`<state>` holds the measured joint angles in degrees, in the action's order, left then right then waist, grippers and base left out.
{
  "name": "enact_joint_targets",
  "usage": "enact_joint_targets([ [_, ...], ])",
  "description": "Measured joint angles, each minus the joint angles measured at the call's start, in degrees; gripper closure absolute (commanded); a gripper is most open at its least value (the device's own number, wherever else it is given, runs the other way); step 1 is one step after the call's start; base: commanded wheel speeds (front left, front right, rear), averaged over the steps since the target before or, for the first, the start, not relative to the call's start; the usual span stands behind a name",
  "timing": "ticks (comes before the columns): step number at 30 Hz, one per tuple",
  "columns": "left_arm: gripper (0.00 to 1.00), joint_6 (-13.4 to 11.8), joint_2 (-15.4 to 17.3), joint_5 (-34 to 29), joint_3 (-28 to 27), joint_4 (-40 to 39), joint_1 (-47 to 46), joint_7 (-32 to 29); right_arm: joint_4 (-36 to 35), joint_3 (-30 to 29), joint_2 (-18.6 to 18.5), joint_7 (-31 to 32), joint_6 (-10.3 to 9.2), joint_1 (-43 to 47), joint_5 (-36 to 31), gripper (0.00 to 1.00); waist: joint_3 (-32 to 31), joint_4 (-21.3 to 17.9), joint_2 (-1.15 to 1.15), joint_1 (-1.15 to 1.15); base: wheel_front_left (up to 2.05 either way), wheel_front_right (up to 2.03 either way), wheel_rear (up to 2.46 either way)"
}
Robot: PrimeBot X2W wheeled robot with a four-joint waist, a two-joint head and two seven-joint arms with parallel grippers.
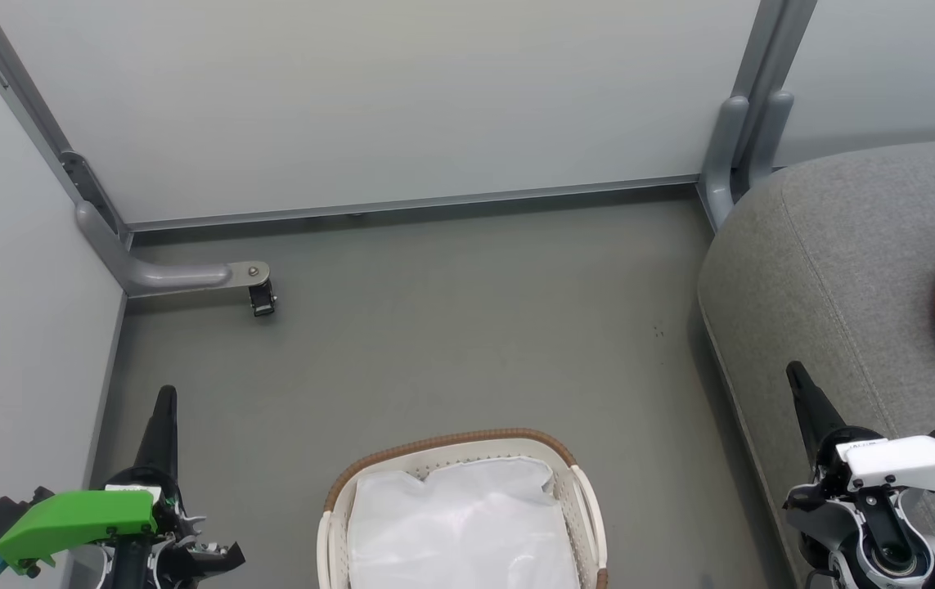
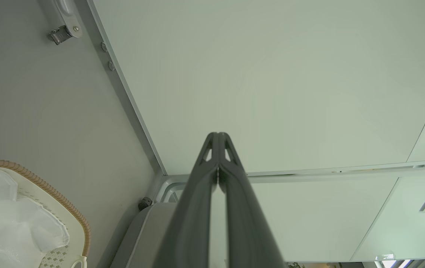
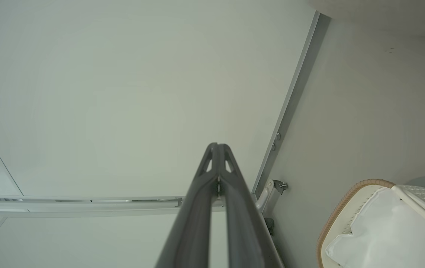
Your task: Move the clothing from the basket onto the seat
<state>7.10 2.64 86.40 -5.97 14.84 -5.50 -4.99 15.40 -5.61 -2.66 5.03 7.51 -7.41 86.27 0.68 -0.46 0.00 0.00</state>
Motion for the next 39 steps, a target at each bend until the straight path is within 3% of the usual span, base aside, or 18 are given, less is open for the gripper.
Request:
enact_joint_targets([
  [15,1.0,0.3,0.0,5.8,-0.5,-0.7,-0.2,-1.5,-1.3,-0.9,0.0,1.6,0.0,0.9,5.8,1.0,-0.5,0.4,0.0,0.0,0.0,0.0,0.0],
  [39,1.0,0.3,0.0,5.9,-0.5,-0.8,-0.4,-1.6,-1.4,-1.0,0.0,1.6,-0.01,0.9,6.0,1.0,-0.5,0.5,0.0,0.0,0.0,0.0,0.0],
])
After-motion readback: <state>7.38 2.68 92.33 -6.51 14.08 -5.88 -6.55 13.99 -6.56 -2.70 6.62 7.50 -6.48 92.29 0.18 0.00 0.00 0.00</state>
